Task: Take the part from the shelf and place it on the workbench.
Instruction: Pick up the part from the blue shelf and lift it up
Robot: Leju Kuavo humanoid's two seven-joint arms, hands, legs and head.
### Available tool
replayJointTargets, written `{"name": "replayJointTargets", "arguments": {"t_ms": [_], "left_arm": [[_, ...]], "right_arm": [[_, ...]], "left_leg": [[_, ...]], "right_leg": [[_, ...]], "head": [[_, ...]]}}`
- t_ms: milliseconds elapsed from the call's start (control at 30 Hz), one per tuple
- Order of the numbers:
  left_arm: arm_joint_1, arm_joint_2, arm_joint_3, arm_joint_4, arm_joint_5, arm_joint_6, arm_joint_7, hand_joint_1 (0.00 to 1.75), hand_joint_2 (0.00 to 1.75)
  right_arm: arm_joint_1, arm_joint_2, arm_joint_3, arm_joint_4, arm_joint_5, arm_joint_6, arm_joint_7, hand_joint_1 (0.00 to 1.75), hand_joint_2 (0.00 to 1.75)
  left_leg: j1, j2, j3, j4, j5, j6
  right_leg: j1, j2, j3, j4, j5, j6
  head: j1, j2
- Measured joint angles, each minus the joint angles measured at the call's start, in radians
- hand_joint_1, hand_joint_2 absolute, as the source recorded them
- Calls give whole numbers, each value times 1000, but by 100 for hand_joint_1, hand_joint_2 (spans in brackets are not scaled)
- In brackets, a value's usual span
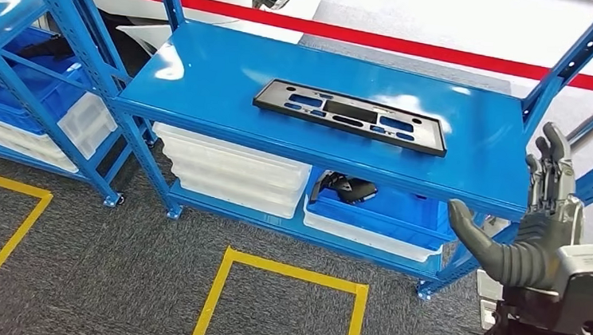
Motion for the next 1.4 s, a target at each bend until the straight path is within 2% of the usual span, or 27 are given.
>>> {"name": "replayJointTargets", "arguments": {"t_ms": [67, 133, 167, 233, 300, 333, 367, 433, 467, 500, 533, 600, 633, 667, 800, 833, 900, 967, 1000, 1033, 1100, 1133, 1167, 1200, 1233, 1333, 1400], "left_arm": [[1, 0, -2, 0, 1, 0, 1, 0, 0], [2, 0, -2, 0, 2, 0, 3, 0, 0], [2, 0, -2, 0, 4, 1, 4, 0, 0], [2, 0, -2, 0, 6, 2, 6, 0, 0], [2, 0, -3, 0, 8, 3, 8, 0, 0], [1, 0, -3, 0, 9, 3, 8, 0, 0], [0, 0, -3, 0, 9, 3, 8, 0, 0], [-3, 0, -3, 0, 10, 3, 7, 0, 0], [-5, 0, -3, 0, 10, 3, 6, 0, 0], [-7, 0, -3, 0, 10, 3, 5, 0, 0], [-7, 0, -3, 0, 10, 3, 4, 0, 0], [-7, 0, -3, 0, 10, 3, 3, 0, 0], [-6, 0, -3, 0, 10, 3, 4, 0, 0], [-5, 0, -3, 1, 9, 3, 4, 0, 0], [-5, 0, -3, 1, 9, 3, 4, 0, 0], [-5, 0, -3, 0, 10, 3, 4, 0, 0], [-4, 0, -4, 0, 11, 3, 5, 0, 0], [-3, 0, -4, 0, 12, 4, 6, 0, 0], [-2, 0, -4, 0, 13, 4, 6, 0, 0], [-1, 0, -4, 0, 13, 4, 6, 0, 0], [1, 0, -5, 0, 14, 4, 6, 0, 0], [2, 0, -5, 0, 14, 4, 7, 0, 0], [2, 0, -6, 0, 15, 4, 8, 0, 0], [2, 0, -6, 0, 16, 4, 8, 0, 0], [2, 0, -7, 0, 16, 5, 9, 0, 0], [2, 0, -9, 1, 16, 5, 10, 0, 0], [0, 1, -10, 1, 16, 5, 9, 0, 0]], "right_arm": [[1, 0, 0, 0, -2, 0, -5, 0, 175], [-1, 0, 0, 1, -7, 0, -9, 0, 175], [-3, 0, 0, 1, -9, 0, -10, 0, 175], [-7, -1, 0, 2, -12, 0, -10, 0, 175], [-8, -1, 0, 2, -13, 0, -11, 0, 175], [-8, -1, 0, 2, -13, 0, -12, 0, 175], [-9, -1, 0, 2, -13, 0, -13, 0, 175], [-9, -1, 0, 2, -13, 0, -13, 0, 175], [-9, -1, 0, 2, -14, 0, -13, 0, 175], [-9, -1, 0, 2, -14, 0, -13, 0, 175], [-8, -1, 0, 2, -15, 0, -13, 0, 175], [-8, -1, 1, 2, -16, 0, -14, 0, 175], [-9, -1, 1, 2, -17, 0, -14, 0, 175], [-9, -1, 1, 2, -17, 0, -14, 0, 175], [-10, -1, -2, 2, -8, 0, -10, 0, 175], [-9, -1, -6, 2, 3, 0, -9, 0, 175], [-5, 1, -15, 2, 35, 0, -4, 0, 175], [8, 6, -28, 2, 62, 0, 2, 0, 175], [15, 9, -34, 2, 69, 0, 5, 0, 175], [20, 13, -41, 2, 73, 0, 6, 0, 175], [25, 19, -54, 2, 75, 0, 6, 0, 175], [28, 22, -59, 2, 73, 0, 6, 0, 175], [31, 24, -64, 3, 71, 0, 6, 0, 175], [34, 26, -68, 3, 68, 0, 6, 0, 175], [37, 28, -72, 3, 67, 0, 5, 0, 131], [40, 33, -81, 3, 75, 0, 6, 0, 0], [41, 35, -83, 3, 88, 0, 7, 0, 0]], "left_leg": [[0, -3, 22, 0, -16, -3], [-1, -5, 37, -1, -32, -11], [-2, -6, 39, -1, -38, -16], [-3, -5, 43, -4, -44, -25], [-5, -3, 50, -1, -55, -35], [-7, -3, 43, 22, -68, -41], [-7, -3, 24, 66, -88, -48], [-6, -2, -51, 197, -131, -57], [-5, -2, -88, 251, -139, -60], [-5, -2, -111, 275, -127, -62], [-5, -2, -118, 262, -95, -63], [-3, -2, -89, 154, -1, -61], [-3, -2, -72, 102, 30, -58], [-4, -2, -58, 61, 41, -51], [-4, -4, -39, 21, 18, -22], [-2, -4, -32, 15, 17, -16], [2, -1, -16, 6, 12, -7], [1, -1, -5, 5, 3, -1], [1, -1, 3, 5, -4, 0], [1, -2, 14, 5, -13, 0], [1, -4, 39, 4, -32, -4], [-1, -5, 49, 4, -42, -8], [-2, -6, 54, 4, -50, -13], [-2, -6, 56, 2, -55, -17], [-3, -6, 59, -2, -58, -22], [-6, -4, 65, 6, -73, -38], [-6, -3, 25, 93, -112, -50]], "right_leg": [[1, 0, 16, -86, 83, -6], [6, 0, 56, -191, 142, -16], [9, 0, 69, -221, 146, -20], [15, 1, 80, -241, 131, -27], [7, 1, 93, -255, 125, -35], [2, -1, 103, -262, 122, -40], [-2, -3, 113, -268, 120, -44], [-1, -7, 128, -271, 109, -49], [-1, -8, 136, -271, 103, -49], [-2, -8, 145, -271, 95, -49], [-2, -7, 156, -271, 87, -48], [-3, -4, 182, -271, 68, -44], [-2, -2, 191, -270, 59, -40], [0, -1, 195, -269, 53, -35], [2, 1, 195, -270, 39, -18], [2, 0, 188, -250, 29, -13], [1, 0, 134, -150, -9, -6], [1, 0, 45, -20, -38, -4], [1, 0, 11, 14, -29, -4], [1, 0, -4, 9, 2, -6], [3, 0, 16, -96, 99, -13], [6, 0, 34, -152, 135, -17], [9, 0, 51, -196, 149, -21], [12, 0, 61, -218, 148, -24], [15, 1, 64, -225, 140, -27], [5, 2, 79, -243, 131, -39], [-1, -2, 95, -251, 125, -46]], "head": [[8, 0], [13, 0], [15, 0], [14, 0], [10, 0], [5, 0], [-1, 0], [-13, 0], [-16, 0], [-19, 0], [-23, 0], [-31, 0], [-36, 0], [-39, 0], [-37, 0], [-32, 0], [-19, 0], [-7, 0], [-3, 0], [1, 0], [9, 0], [11, 0], [13, 0], [14, 0], [14, 0], [8, 0], [-5, 0]]}}
